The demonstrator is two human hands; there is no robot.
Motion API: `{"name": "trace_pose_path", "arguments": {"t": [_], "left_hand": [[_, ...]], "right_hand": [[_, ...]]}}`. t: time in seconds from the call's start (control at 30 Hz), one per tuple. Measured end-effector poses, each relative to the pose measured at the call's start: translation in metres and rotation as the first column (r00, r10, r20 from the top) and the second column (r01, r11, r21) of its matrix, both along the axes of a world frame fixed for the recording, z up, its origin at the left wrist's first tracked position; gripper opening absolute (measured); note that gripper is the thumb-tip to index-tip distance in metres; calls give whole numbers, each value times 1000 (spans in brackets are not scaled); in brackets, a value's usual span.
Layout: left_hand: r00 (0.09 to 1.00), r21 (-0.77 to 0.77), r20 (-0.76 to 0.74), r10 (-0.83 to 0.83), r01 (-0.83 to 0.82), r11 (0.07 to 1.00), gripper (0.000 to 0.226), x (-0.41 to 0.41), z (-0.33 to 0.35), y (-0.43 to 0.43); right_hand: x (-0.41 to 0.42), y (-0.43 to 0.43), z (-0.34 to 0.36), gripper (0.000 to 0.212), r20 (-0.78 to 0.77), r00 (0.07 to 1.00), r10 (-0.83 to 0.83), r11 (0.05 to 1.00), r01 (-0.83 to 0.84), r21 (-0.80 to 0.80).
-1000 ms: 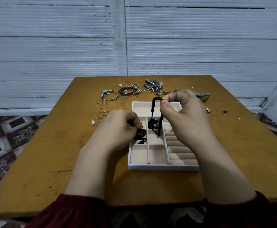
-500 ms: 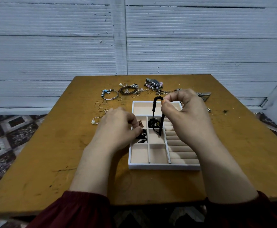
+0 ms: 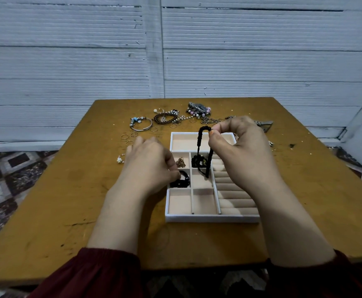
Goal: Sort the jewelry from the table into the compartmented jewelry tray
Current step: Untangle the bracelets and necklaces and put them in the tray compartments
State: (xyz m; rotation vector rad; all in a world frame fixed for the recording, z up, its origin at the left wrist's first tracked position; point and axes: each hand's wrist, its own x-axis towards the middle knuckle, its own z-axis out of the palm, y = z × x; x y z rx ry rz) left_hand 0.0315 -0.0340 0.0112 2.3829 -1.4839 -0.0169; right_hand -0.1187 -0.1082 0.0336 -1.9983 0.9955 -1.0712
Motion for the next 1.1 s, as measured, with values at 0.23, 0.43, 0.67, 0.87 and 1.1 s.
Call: {"name": "trace_pose_path", "arguments": {"t": [0.23,0.43,0.67,0.87,1.1], "left_hand": [[998,49,51,-26,23,999,12,-3,0,-2],[998,-47,-65,-18,15,999,13,-1,0,-1],[993,-199,-119,6,-30,980,7,5,-7,-1],[985,-270,-168,46,-90,959,6,12,-11,1],[975,-326,-206,84,-149,933,8,16,-13,2]], "right_hand": [[0,1,1,9,10,1000,0,1000,0,4],[-1,0,2,9,15,1000,4,1000,-4,2],[-8,-4,0,14,-21,997,77,994,-75,84],[-9,-12,-10,18,-165,981,105,993,-94,72],[-9,-14,-14,17,-288,950,121,992,-109,56]]}}
